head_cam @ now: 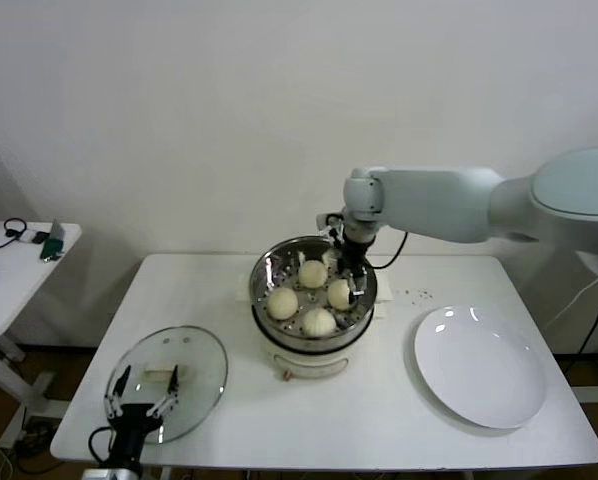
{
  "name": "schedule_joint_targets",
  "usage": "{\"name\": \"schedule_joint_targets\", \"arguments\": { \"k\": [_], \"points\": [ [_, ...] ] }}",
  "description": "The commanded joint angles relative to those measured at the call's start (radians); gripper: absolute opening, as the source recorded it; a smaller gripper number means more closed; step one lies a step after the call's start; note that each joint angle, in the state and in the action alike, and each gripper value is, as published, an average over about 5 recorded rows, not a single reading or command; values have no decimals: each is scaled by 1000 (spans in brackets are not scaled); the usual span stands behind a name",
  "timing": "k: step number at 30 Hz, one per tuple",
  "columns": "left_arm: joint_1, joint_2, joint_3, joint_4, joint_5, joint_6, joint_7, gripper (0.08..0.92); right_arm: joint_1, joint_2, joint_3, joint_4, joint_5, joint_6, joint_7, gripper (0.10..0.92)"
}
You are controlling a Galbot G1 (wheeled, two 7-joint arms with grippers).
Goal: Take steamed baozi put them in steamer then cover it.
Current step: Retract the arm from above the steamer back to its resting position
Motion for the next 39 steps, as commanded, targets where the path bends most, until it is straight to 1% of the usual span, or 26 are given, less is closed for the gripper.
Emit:
{"name": "schedule_joint_targets", "arguments": {
  "k": [1,8,10,12,16,18,22,26,31,35,39],
  "points": [
    [-6,2,-3,-2,-1,5,-2,823,76,-170,89,67,53,30,16,823],
    [-20,11,-14,-10,16,12,-14,823,83,-394,178,203,28,141,162,823],
    [-22,13,-17,-15,23,13,-15,823,74,-460,186,241,16,184,234,823],
    [-26,13,-18,-19,30,15,-17,823,33,-527,222,276,2,229,336,823],
    [-29,16,-17,-20,61,15,-17,823,-142,-647,383,338,36,289,552,823],
    [-26,19,-15,-17,75,15,-16,823,-253,-700,502,359,49,313,609,823],
    [-27,15,-10,-20,92,20,-17,823,-501,-779,777,390,21,345,670,823],
    [-31,10,-8,-34,109,29,-19,823,-788,-825,1062,433,-33,365,734,823],
    [-31,9,-20,-59,149,35,-19,823,-1077,-849,1362,478,-73,384,789,823],
    [-28,7,-27,-78,182,51,-19,823,-1267,-833,1556,509,-97,383,818,823],
    [-22,0,-40,-93,279,71,-22,823,-1492,-774,1784,551,-139,370,845,823]
  ]
}}
